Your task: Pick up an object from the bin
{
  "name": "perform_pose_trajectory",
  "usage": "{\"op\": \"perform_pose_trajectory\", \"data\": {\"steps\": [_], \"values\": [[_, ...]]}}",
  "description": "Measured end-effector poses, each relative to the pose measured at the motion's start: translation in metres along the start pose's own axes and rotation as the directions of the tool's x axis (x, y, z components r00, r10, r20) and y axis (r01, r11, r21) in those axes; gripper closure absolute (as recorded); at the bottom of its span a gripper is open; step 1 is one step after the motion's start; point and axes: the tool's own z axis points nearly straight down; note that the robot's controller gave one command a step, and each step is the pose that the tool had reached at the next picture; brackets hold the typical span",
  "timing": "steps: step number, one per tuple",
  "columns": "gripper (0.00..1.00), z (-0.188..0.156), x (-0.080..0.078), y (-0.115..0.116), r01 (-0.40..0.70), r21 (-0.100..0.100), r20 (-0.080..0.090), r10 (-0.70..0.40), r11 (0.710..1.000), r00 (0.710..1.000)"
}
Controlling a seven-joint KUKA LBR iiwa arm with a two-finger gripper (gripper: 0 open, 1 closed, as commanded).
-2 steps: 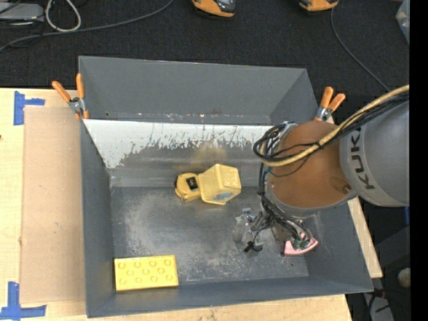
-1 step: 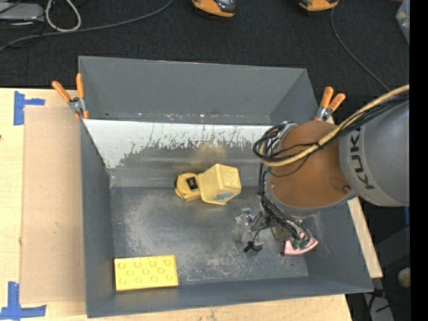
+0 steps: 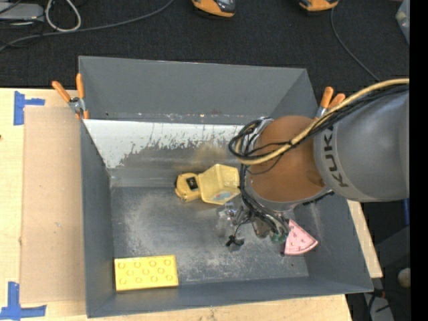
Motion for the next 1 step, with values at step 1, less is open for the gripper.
{"op": "perform_pose_trajectory", "data": {"steps": [1], "values": [[1.0,-0.0677,-0.0232,0.0025,0.05,0.0,0.0,-0.05,0.999,0.999]]}}
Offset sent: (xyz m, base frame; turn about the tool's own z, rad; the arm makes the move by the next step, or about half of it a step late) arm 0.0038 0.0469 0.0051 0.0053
